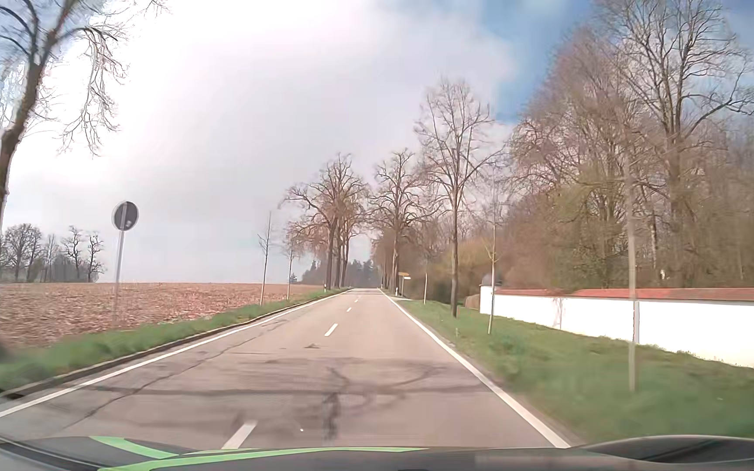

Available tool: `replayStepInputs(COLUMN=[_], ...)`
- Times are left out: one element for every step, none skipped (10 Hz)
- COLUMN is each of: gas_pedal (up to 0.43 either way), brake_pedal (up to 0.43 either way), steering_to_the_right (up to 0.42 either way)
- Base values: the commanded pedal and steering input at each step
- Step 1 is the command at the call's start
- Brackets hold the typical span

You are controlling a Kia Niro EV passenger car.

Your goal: Follow the waypoints while adhering to traffic rules and regulations

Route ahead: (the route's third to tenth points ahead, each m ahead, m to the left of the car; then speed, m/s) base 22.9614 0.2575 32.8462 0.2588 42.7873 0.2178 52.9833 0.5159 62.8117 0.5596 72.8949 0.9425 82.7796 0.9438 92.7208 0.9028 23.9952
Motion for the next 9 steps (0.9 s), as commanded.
replayStepInputs(gas_pedal=[0.488, 0.488, 0.488, 0.488, 0.488, 0.488, 0.488, 0.488, 0.488], brake_pedal=[0.000, 0.000, 0.000, 0.000, 0.000, 0.000, 0.000, 0.000, 0.000], steering_to_the_right=[0.001, 0.000, 0.000, 0.000, 0.000, 0.000, 0.001, 0.000, 0.001])
